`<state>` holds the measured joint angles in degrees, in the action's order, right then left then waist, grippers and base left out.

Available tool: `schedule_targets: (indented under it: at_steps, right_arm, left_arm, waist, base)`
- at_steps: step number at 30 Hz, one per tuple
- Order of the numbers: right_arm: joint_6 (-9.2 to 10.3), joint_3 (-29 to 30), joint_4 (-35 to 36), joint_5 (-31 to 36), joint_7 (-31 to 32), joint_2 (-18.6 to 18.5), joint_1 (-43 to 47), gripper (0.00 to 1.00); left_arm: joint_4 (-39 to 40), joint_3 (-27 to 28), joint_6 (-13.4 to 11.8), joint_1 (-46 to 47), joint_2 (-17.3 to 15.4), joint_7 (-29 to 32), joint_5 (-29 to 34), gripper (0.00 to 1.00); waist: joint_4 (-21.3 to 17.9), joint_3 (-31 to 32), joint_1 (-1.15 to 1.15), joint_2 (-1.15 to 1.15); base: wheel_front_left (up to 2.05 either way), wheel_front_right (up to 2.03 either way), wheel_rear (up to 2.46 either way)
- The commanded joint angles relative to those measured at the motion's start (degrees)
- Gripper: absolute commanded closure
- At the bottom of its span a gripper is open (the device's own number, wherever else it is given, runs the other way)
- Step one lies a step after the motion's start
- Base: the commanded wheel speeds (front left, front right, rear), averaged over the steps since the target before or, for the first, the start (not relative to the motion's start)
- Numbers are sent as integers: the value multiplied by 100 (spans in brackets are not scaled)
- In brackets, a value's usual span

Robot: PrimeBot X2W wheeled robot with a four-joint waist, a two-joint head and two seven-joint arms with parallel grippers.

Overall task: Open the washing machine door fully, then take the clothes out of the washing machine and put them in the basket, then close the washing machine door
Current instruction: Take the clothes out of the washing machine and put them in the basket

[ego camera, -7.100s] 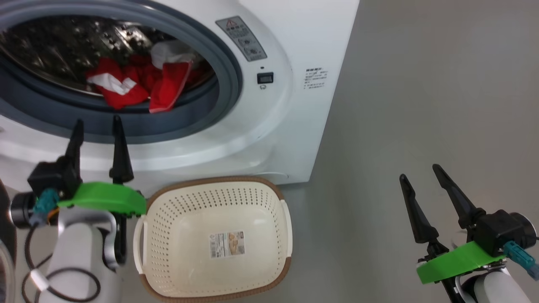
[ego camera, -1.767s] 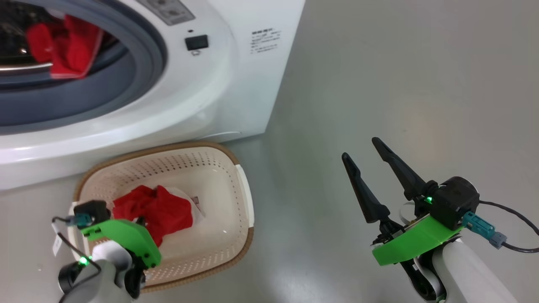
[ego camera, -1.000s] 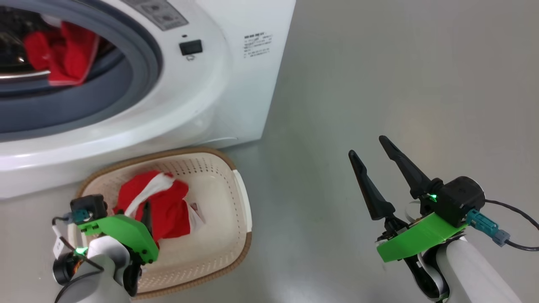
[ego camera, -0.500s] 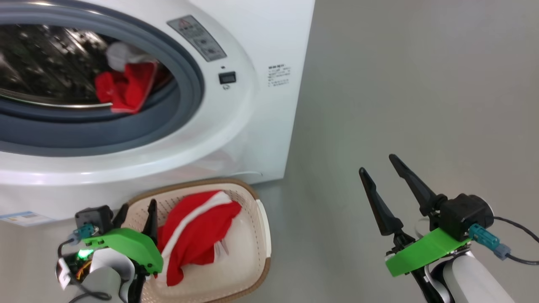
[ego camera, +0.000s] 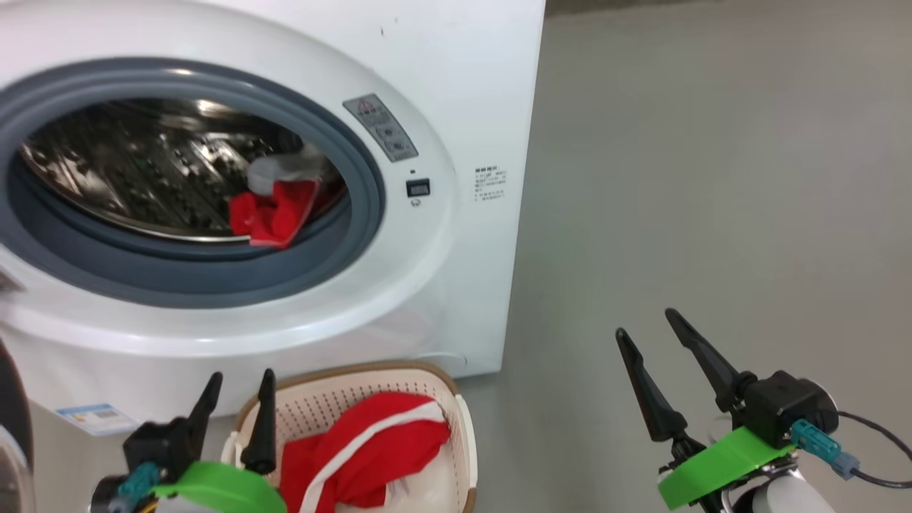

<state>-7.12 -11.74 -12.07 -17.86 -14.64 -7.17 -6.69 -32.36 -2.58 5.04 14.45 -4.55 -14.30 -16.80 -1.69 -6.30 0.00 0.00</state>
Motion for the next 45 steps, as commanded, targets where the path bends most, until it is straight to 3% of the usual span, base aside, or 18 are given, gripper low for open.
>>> schedule_targets:
  at_steps: [1, 7, 21, 45]
  right_arm:
    - [-36, -32, 137, 62, -36, -32, 55, 0]
    - [-36, 398, 208, 224, -36, 28, 362, 0]
    - [-36, 846, 484, 385, -36, 117, 768, 0]
    - [-36, 803, 472, 415, -36, 135, 847, 0]
  left_arm:
    - [450, 259, -11, -203, -125, -69, 114, 0]
    - [1228, 526, 43, -845, -99, -69, 198, 0]
    - [2040, 874, 7, -1561, -109, -70, 451, 0]
    - [2060, 906, 55, -1744, -5, -70, 694, 0]
  waist:
    - [54, 372, 0, 0]
    - [77, 708, 0, 0]
    - [51, 1032, 0, 0]
    - [61, 1057, 0, 0]
  base:
    - [0, 0, 0]
    - [0, 0, 0]
    - [0, 0, 0]
    - [0, 0, 0]
